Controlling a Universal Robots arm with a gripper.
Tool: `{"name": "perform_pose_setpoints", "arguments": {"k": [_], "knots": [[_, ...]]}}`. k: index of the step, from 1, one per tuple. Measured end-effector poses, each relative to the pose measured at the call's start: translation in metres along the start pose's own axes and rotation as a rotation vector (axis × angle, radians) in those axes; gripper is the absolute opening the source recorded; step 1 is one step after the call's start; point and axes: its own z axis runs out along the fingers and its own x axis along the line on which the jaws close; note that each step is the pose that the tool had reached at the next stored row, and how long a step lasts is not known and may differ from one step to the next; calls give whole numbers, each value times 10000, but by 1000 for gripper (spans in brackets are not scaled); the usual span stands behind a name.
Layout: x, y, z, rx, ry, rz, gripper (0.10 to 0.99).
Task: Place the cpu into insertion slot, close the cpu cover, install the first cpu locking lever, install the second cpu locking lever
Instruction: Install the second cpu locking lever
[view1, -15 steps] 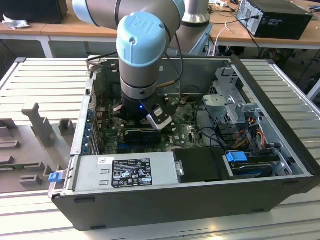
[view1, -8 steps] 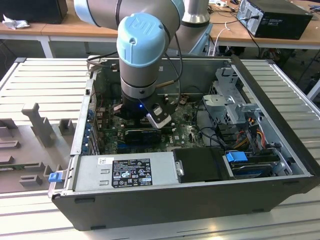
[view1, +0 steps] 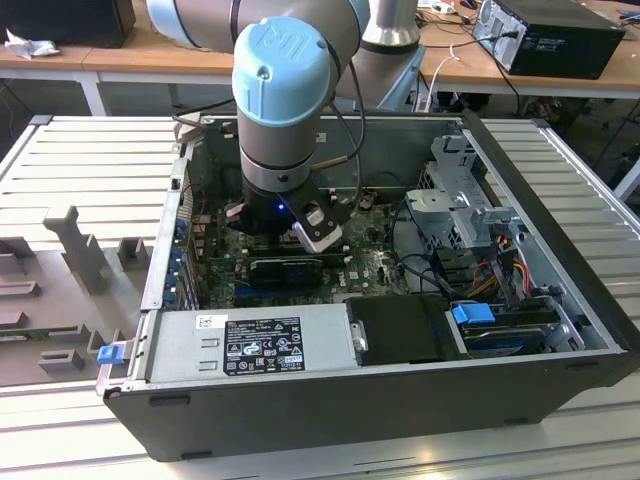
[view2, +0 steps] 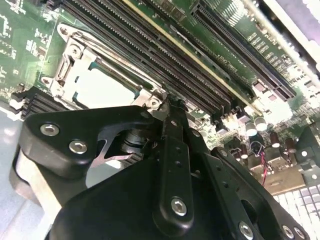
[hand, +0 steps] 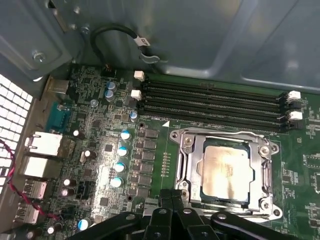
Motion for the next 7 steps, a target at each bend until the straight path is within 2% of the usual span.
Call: {"name": "perform_pose_setpoints", "arguments": {"k": [4,7], "knots": [[-2,31,-92,0,0,0,106],[-2,44,-131,0,0,0,106]]}}
